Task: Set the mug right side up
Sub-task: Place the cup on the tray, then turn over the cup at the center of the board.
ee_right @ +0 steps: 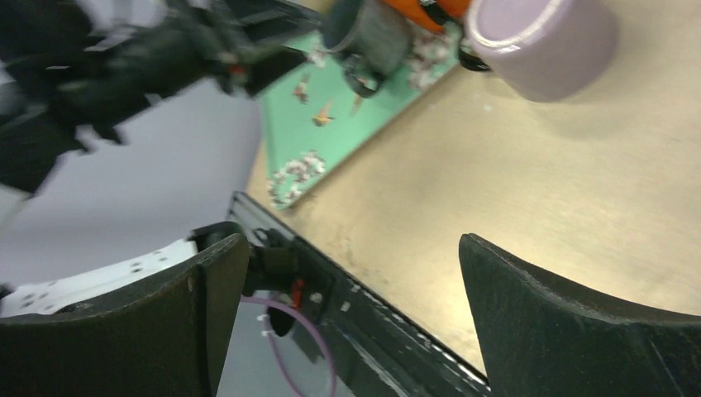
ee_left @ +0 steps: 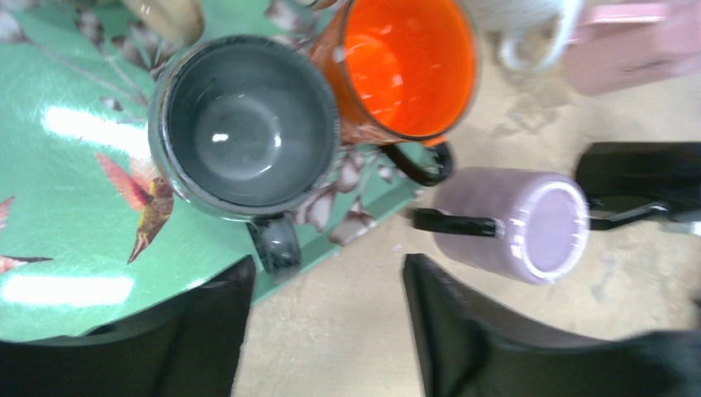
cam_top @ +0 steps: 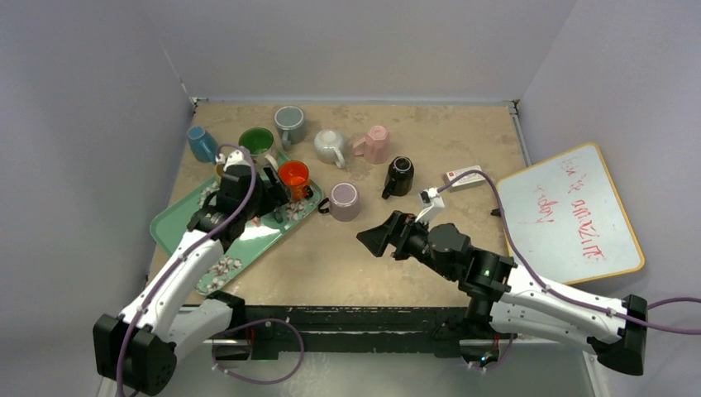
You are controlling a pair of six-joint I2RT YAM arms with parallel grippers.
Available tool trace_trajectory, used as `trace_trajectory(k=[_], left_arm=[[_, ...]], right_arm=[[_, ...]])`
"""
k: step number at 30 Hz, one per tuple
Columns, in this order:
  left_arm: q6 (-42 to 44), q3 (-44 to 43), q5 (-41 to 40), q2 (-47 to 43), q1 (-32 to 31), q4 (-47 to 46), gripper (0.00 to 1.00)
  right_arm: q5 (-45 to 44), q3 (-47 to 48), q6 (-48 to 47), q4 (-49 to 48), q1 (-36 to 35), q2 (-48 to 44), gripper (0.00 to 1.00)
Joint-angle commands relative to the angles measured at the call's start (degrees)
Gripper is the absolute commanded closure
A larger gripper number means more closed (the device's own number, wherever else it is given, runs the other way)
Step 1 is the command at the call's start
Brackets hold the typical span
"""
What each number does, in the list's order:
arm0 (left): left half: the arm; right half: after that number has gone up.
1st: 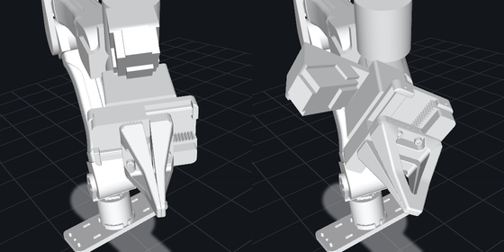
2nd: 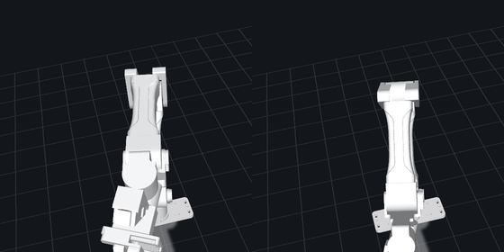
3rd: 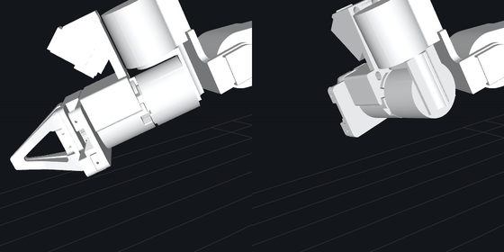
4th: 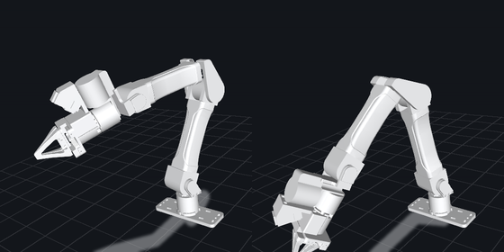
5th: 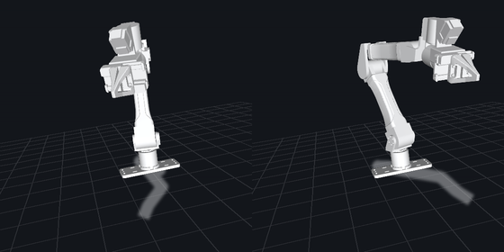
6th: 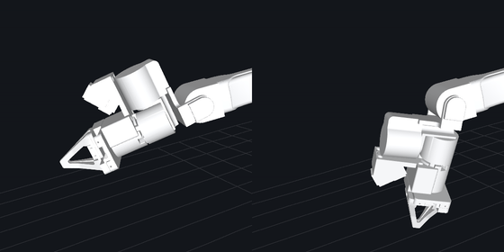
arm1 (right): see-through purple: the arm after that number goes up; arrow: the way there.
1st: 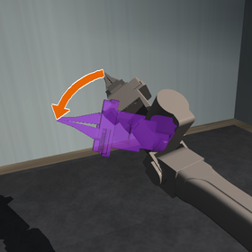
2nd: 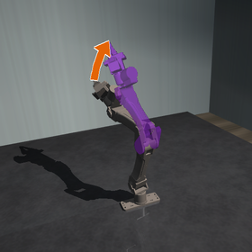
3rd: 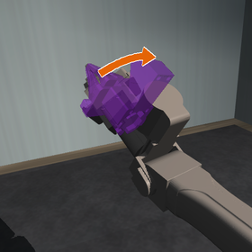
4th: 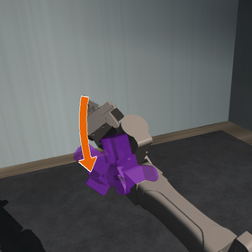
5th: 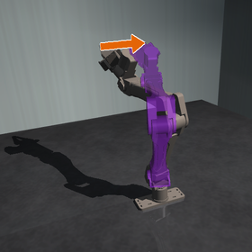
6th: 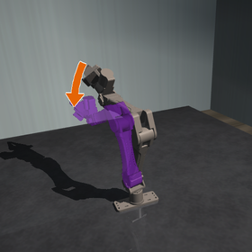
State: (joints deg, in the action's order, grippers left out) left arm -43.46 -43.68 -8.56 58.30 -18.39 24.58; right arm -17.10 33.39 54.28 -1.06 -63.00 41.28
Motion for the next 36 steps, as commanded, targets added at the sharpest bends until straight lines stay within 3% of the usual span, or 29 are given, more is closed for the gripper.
trace_trajectory(k=[1,6,11,16,25,36], left_arm=[[3.39,-3.41,6.87,-6.36,0.02,2.56,0.14],[10.25,-4.88,20.75,-12.21,0.07,4.22,0.12],[15.9,-4.82,25.94,-16.36,0.05,9.17,0.13],[18.38,-2.76,25.77,-21.7,0.02,10.16,0.13],[19.2,-2.77,20.51,-27.6,0.02,13.28,0.13],[18.98,-2.73,19.21,-29.47,0.02,13.83,0.13]], right_arm=[[-6.79,5.15,-1.45,9.1,-0.18,3.13,0.01],[-14.68,10.82,-2.22,16.81,-0.07,9.7,0.01],[-20.19,17.42,-0.49,25.47,2.93,18.35,0.01],[-14.92,20.15,-5.04,21.44,10.15,25.48,0.04],[-16.78,26.11,-5.22,16.95,15.92,38.64,0.39],[-15.66,34.63,-4.15,17.9,25.73,51.92,0.45]])
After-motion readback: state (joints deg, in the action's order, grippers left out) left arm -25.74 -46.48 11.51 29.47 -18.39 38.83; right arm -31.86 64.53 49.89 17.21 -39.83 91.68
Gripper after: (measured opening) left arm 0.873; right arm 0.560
